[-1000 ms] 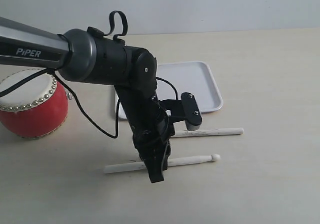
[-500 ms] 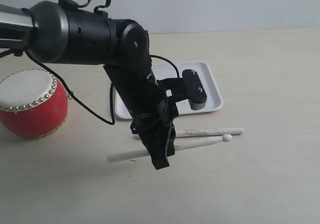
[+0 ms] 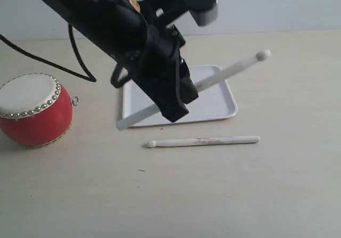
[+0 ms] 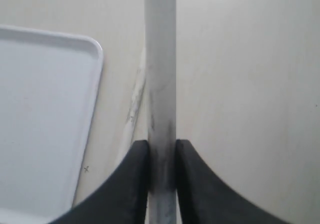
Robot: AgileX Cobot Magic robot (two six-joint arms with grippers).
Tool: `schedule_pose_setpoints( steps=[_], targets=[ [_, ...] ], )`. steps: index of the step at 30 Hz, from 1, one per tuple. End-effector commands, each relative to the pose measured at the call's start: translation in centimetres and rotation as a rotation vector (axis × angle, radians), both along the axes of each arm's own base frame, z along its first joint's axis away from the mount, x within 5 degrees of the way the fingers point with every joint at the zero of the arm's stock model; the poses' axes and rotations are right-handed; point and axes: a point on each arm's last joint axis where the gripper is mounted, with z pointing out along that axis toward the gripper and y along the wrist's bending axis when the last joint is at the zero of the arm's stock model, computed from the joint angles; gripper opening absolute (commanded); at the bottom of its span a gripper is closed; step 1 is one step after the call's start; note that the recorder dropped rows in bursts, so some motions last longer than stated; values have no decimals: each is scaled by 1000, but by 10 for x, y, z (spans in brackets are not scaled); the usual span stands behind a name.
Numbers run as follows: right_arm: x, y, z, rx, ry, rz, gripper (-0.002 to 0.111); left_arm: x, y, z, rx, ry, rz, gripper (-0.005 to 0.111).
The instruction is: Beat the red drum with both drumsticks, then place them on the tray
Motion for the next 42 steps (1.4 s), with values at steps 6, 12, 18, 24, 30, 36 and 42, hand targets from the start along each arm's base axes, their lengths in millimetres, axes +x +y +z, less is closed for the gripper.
schedule_pose_setpoints(
  steps=[6,12,18,24,30,36,42],
  targets=[
    [0,0,-1,-5,-8,-6,0,-44,47,81,-223,-136,69,0],
    [0,0,-1,-5,-8,-6,0,-80,92,110,-346,-254,122,0],
    [0,0,-1,-5,-8,-6,0,-110,136,116,-417,-377,201,0],
    [0,0,-1,-5,-8,-6,0,-131,169,111,-483,-449,281,0],
    [0,0,-1,-5,-8,-6,0,-145,199,109,-533,-508,409,0],
    [0,0,-1,-5,-8,-6,0,-150,226,109,-536,-514,604,0],
    [2,-1,11,76,-133,-20,0,-153,253,106,-457,-560,788,0]
  ],
)
